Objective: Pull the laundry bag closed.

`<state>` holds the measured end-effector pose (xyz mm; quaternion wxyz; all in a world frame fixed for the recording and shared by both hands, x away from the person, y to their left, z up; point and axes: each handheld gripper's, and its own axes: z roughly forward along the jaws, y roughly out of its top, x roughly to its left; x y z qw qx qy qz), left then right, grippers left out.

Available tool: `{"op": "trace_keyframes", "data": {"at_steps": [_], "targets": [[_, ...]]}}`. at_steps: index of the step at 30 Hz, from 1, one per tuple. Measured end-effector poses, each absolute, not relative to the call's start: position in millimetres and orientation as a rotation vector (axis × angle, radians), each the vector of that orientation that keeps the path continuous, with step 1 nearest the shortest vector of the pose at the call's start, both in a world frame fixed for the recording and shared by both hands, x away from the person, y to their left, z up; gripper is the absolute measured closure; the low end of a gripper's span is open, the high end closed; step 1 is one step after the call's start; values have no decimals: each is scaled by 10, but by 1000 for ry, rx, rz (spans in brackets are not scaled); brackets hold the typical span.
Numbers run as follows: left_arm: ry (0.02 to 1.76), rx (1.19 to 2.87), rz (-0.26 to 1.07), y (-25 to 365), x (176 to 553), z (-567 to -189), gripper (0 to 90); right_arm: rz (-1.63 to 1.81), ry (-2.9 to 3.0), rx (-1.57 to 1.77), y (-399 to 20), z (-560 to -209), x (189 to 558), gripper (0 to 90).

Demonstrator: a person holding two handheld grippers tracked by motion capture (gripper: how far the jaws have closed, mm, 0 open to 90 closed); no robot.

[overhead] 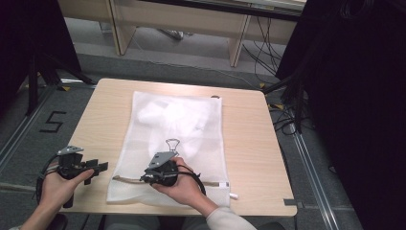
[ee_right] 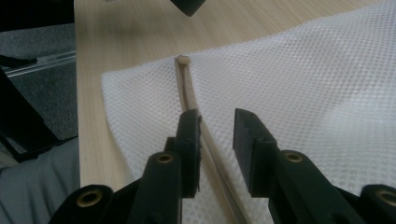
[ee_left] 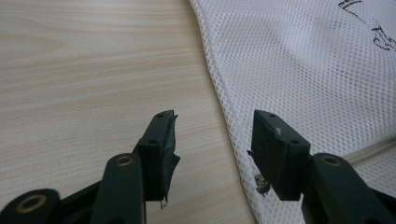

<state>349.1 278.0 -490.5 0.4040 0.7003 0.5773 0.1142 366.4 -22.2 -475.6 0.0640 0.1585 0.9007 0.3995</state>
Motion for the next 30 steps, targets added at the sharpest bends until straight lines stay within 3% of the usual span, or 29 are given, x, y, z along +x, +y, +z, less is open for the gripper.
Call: {"op": "trace_keyframes", "data": {"at_steps": [22,30], "targets": [[1483,1747,296,2813,3484,-4900,492,1203,2787,450,333,-4822,3727,800],[1487,1755,298,2825,3482,-4898,492,1190,2821,459,514,-4889,3785,782]]}}
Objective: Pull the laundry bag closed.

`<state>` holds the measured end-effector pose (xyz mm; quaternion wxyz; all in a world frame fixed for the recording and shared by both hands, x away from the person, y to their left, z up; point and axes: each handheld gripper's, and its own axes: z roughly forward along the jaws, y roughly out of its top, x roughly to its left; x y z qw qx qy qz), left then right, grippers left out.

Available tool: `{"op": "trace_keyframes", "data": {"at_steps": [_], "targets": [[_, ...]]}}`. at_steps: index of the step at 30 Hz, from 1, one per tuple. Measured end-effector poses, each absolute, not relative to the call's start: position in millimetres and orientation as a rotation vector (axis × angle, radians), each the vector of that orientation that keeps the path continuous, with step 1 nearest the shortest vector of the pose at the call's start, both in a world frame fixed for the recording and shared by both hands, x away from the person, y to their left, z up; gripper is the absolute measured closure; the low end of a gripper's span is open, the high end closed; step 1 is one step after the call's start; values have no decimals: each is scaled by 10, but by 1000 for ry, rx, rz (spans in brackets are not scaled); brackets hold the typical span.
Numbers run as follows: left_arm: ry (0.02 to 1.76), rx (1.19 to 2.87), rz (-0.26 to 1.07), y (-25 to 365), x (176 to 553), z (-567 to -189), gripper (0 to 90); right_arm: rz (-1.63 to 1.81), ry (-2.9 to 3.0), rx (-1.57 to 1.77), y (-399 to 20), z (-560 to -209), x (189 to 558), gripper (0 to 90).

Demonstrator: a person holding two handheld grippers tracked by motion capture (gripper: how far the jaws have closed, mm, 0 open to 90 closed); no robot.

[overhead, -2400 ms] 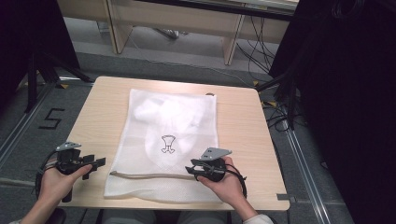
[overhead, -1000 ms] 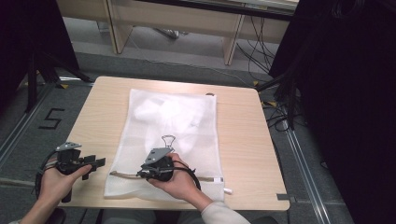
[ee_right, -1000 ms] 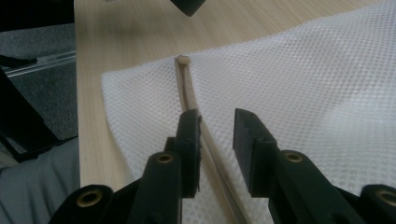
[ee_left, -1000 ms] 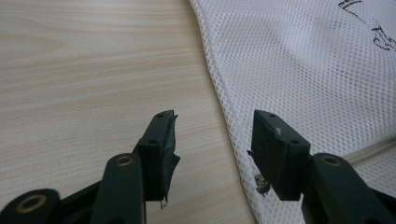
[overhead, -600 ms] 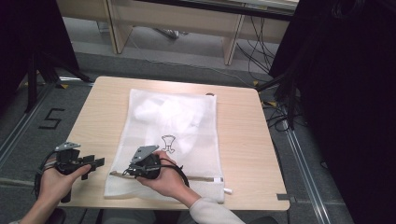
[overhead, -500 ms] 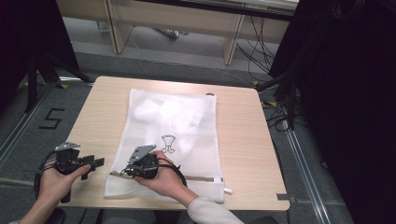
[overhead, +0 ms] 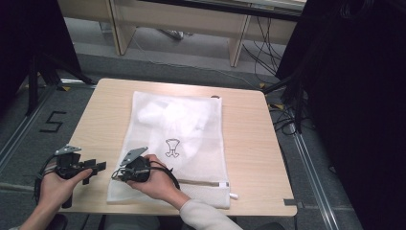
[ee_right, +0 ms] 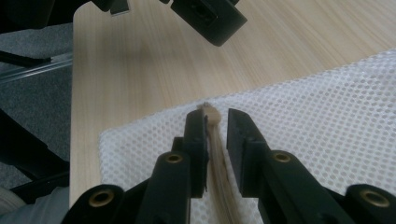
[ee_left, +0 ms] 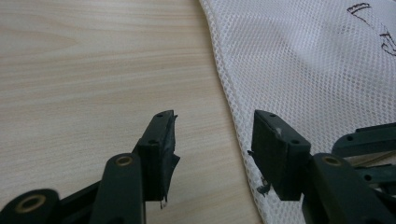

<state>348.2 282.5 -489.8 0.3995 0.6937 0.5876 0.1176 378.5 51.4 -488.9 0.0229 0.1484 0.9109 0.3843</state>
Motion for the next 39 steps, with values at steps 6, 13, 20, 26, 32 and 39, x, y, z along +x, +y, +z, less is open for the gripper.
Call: {"op": "trace_keyframes", "data": {"at_steps": [6,13,20,26,32,39], "targets": [[1494,1746,296,2825,3479,-4898,492,1175,2841,471,619,-4904,3839,762],[1494,1748,296,2830,3478,-4896,492,1149,2877,483,722,-4948,3877,756],[1493,1750,298,2829,3477,-4895,492,1132,2901,485,769,-5002,3896,780],[1481,1753,311,2832,3457,-4871,492,1124,2912,456,787,-5008,3899,818],[1467,1715,303,2845,3368,-4784,503,1147,2909,469,772,-4956,3911,820],[1399,1697,253,2840,3259,-4733,467,1196,2891,485,758,-4826,3961,820]]}}
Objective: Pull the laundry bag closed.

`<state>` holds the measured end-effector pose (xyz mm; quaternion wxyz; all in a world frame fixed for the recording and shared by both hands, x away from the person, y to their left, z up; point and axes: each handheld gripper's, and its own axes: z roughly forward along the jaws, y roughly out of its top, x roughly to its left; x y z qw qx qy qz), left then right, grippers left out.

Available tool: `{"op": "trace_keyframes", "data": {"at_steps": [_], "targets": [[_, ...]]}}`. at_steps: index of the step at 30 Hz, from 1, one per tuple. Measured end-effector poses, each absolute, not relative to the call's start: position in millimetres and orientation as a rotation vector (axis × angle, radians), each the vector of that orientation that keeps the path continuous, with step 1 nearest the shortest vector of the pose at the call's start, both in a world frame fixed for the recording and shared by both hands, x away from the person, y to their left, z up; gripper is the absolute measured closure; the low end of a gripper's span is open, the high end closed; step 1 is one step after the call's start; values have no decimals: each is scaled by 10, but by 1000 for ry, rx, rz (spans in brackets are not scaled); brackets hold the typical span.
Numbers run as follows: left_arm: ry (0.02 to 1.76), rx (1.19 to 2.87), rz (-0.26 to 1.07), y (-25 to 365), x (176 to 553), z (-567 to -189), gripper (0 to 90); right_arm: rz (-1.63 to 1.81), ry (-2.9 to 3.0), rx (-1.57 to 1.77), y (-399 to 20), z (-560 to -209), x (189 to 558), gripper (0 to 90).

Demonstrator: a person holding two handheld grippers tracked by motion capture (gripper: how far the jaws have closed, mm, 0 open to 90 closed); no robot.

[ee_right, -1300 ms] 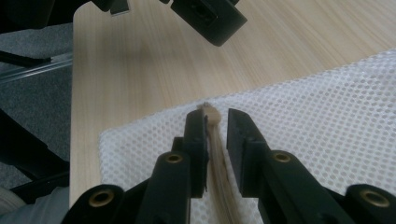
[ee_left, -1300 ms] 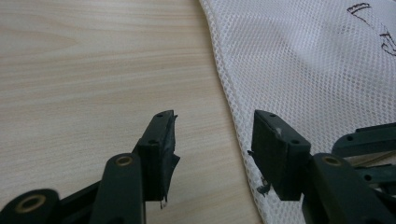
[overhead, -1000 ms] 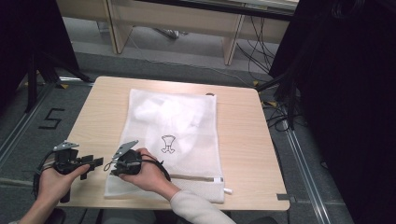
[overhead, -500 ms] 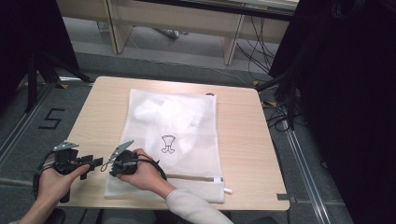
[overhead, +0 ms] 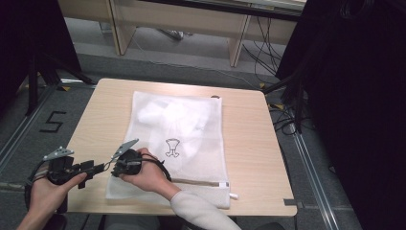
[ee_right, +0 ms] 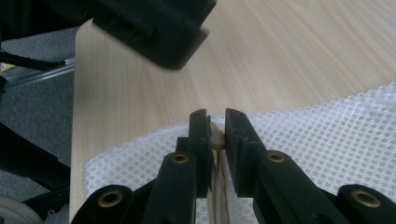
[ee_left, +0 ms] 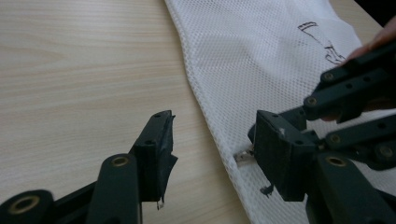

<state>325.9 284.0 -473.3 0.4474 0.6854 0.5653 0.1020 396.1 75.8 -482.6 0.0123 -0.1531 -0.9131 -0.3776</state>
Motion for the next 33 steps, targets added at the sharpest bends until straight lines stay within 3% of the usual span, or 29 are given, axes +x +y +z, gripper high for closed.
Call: {"op": "trace_keyframes", "data": {"at_steps": [19,24,33], "targets": [[1294,1762,129,2681,3280,-4773,464,-1244,-2847,-491,742,-4552,4046,821],[1280,1772,35,2628,3313,-4816,479,-1254,-2844,-501,730,-4477,4044,822],[1316,1744,-88,2610,3358,-4894,612,-1262,-2857,-467,723,-4439,4031,821]]}}
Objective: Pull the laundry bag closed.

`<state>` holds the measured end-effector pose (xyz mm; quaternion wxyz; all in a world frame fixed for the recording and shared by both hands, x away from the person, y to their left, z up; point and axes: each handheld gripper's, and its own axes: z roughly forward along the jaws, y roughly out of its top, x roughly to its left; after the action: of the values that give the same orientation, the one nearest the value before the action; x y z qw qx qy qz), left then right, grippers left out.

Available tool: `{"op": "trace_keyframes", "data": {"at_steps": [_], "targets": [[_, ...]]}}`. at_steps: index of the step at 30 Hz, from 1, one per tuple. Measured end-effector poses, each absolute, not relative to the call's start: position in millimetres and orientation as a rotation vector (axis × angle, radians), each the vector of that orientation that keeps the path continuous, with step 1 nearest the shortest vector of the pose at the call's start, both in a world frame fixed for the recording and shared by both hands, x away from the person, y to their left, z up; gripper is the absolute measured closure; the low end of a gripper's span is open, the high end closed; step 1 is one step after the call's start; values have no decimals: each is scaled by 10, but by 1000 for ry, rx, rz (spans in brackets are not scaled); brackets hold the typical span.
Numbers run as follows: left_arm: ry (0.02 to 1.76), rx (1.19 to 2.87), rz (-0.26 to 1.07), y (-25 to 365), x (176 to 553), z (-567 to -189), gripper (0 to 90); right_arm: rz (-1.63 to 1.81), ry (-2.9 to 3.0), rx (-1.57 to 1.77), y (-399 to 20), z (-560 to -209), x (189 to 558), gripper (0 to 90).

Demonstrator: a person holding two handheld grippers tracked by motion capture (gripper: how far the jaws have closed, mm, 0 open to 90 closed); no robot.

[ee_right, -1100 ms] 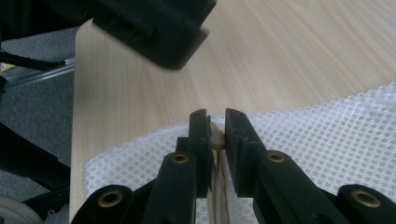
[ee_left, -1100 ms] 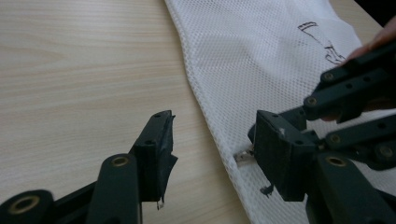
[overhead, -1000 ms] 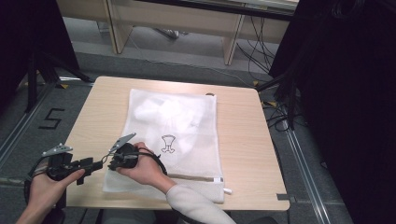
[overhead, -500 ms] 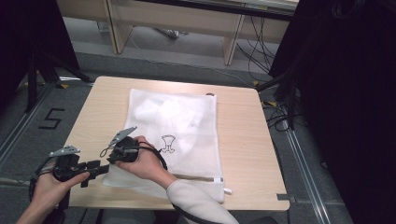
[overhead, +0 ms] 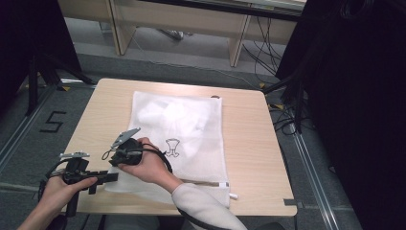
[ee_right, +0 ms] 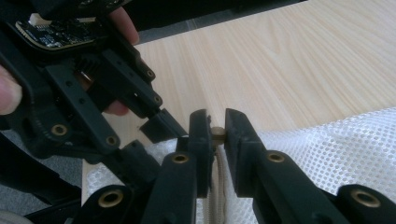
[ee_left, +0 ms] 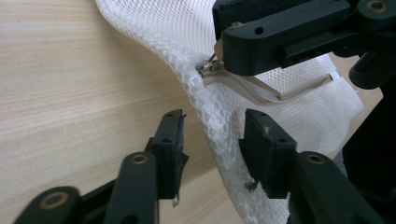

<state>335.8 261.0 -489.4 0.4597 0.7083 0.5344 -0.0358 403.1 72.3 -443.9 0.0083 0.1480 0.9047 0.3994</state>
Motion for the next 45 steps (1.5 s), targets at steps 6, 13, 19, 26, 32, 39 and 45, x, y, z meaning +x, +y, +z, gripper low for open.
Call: {"op": "trace_keyframes", "data": {"at_steps": [6,13,19,26,32,39,45], "targets": [[1290,1771,-76,2607,3351,-4880,796,1231,2847,442,701,-4464,3997,821],[1296,1772,-78,2582,3355,-4861,851,1177,2896,425,580,-4494,4000,822],[1308,1777,-86,2561,3353,-4854,859,1136,2924,438,512,-4561,3986,823],[1318,1773,-103,2565,3361,-4862,864,1124,2952,460,491,-4629,3965,825],[1318,1779,-107,2577,3361,-4860,865,1075,2956,442,471,-4664,3953,826],[1321,1772,-104,2567,3361,-4858,865,1051,2967,443,413,-4677,3940,825],[1329,1776,-96,2566,3359,-4855,865,1053,2965,435,395,-4699,3916,826]]}}
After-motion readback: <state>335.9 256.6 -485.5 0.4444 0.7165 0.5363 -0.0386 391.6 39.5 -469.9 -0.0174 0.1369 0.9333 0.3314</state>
